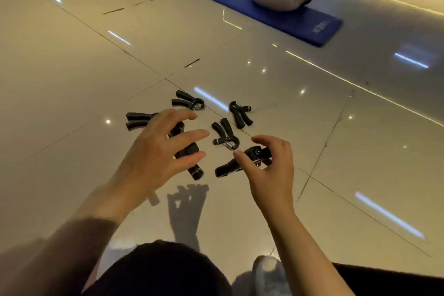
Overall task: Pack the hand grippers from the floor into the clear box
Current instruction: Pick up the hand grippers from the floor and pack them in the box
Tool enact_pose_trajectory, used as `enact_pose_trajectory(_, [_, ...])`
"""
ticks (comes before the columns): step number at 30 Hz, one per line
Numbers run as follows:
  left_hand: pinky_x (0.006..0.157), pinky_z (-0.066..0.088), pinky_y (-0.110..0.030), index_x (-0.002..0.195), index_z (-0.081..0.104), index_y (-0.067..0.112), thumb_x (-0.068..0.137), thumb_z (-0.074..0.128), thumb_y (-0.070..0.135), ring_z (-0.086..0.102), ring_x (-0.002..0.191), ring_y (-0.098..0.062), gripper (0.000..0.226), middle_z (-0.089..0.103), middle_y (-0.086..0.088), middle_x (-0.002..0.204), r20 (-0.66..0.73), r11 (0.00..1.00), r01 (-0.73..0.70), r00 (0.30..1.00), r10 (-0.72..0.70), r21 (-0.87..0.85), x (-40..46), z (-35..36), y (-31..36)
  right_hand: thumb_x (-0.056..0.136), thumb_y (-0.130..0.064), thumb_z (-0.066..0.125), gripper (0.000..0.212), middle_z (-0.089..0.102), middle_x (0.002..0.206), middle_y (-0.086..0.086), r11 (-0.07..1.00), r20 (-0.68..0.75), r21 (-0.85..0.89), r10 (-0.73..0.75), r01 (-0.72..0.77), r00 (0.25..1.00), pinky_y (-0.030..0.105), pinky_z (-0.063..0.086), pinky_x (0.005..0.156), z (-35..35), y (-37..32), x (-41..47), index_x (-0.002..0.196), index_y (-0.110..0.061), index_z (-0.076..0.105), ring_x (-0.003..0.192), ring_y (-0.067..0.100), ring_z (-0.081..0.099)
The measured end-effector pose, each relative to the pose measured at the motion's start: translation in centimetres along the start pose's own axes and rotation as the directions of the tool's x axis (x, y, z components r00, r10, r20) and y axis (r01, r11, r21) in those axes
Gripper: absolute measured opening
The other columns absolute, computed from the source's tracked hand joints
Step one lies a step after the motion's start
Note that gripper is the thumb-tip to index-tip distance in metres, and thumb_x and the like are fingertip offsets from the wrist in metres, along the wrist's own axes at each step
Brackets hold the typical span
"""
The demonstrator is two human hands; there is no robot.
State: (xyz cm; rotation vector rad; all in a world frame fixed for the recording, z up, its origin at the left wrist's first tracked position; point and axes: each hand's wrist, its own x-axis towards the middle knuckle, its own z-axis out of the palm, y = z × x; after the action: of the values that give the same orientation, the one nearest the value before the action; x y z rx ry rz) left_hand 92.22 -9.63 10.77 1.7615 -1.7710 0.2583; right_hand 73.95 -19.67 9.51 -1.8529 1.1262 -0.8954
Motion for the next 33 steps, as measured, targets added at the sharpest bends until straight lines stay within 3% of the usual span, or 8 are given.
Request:
enact_pose_trajectory(4, [0.087,0.045,-0.033,0.112,0.066,0.019,0.085,0.054,0.043,0.05,0.11,-0.023,0.038,0.054,-0.008,0.121,0.017,0.982,-0.187,0.982,0.188,-0.023,4.6,-4.3,9.8,0.08,-0.029,0.071,0.023,0.047,0.099,-0.014,0.989,-0.062,0.002,-0.145,0.146,0.987,-0.002,0.038,0.073,-11.6,-4.6,-4.1,0.098,-0.028,0.057,0.091,-0.012,0.047])
enact_pose_trajectory(8, [0.089,0.047,-0.035,0.116,0.064,0.021,0.087,0.048,0.047,0.049,0.113,-0.022,0.041,0.049,-0.005,0.126,0.0,0.939,-0.335,0.942,0.336,-0.077,8.1,-6.3,20.2,0.081,-0.03,0.069,0.02,0.053,0.098,-0.01,0.961,-0.201,-0.102,-0.274,0.258,0.94,0.011,0.044,0.074,-23.2,-7.7,-8.0,0.098,-0.027,0.059,0.09,-0.004,0.051])
enact_pose_trajectory(12, [0.089,0.046,-0.034,0.113,0.066,0.02,0.088,0.049,0.046,0.049,0.111,-0.02,0.04,0.051,-0.006,0.125,-0.066,0.87,-0.473,0.881,0.468,-0.142,10.3,-6.1,29.8,0.084,-0.026,0.069,0.019,0.054,0.093,-0.018,0.935,-0.463,-0.126,-0.352,0.333,0.814,0.012,0.045,0.074,-32.5,-9.4,-12.6,0.1,-0.024,0.06,0.091,-0.007,0.051])
enact_pose_trajectory(16, [0.093,0.045,-0.038,0.112,0.066,0.018,0.089,0.052,0.044,0.049,0.115,-0.025,0.038,0.052,-0.009,0.122,-0.145,0.788,-0.582,0.813,0.564,-0.199,11.4,-4.6,38.1,0.083,-0.023,0.069,0.019,0.058,0.094,-0.01,0.914,-0.64,-0.136,-0.375,0.382,0.67,0.023,0.049,0.075,-39.5,-10.5,-17.6,0.099,-0.02,0.062,0.091,0.002,0.055])
enact_pose_trajectory(19, [0.092,0.044,-0.033,0.111,0.066,0.019,0.088,0.051,0.046,0.049,0.112,-0.024,0.038,0.053,-0.009,0.118,-0.168,0.72,-0.651,0.758,0.63,-0.239,11.7,-3.0,44.1,0.081,-0.027,0.069,0.017,0.06,0.093,-0.009,0.941,-0.665,-0.169,-0.329,0.295,0.67,0.031,0.051,0.076,-43.5,-9.8,-21.4,0.097,-0.026,0.063,0.091,0.007,0.057])
enact_pose_trajectory(27, [0.084,0.049,-0.036,0.098,0.07,0.018,0.085,0.047,0.046,0.055,0.107,-0.029,0.039,0.058,-0.011,0.114,-0.193,0.489,-0.771,0.597,0.779,-0.408,9.6,1.1,58.9,0.081,-0.025,0.071,0.018,0.06,0.093,-0.013,0.986,-0.771,-0.163,-0.097,-0.047,0.63,0.025,0.049,0.076,-50.3,-4.5,-31.4,0.097,-0.027,0.066,0.093,0.001,0.055])
enact_pose_trajectory(31, [0.081,0.05,-0.034,0.098,0.069,0.022,0.083,0.046,0.052,0.055,0.108,-0.025,0.041,0.059,-0.006,0.114,-0.129,0.44,-0.723,0.583,0.802,-0.533,7.5,5.1,62.2,0.079,-0.023,0.073,0.021,0.06,0.097,-0.014,0.959,-0.771,-0.099,0.095,-0.265,0.63,0.012,0.044,0.073,-52.0,0.1,-35.9,0.097,-0.03,0.065,0.093,-0.006,0.053])
enact_pose_trajectory(33, [0.081,0.048,-0.031,0.097,0.068,0.025,0.082,0.045,0.055,0.052,0.106,-0.018,0.041,0.057,-0.002,0.113,-0.043,0.456,-0.638,0.608,0.793,-0.62,5.9,8.3,62.1,0.076,-0.024,0.075,0.023,0.06,0.098,-0.013,0.91,-0.758,-0.032,0.248,-0.414,0.603,0.014,0.044,0.074,-51.7,3.2,-38.1,0.094,-0.031,0.065,0.092,-0.006,0.054])
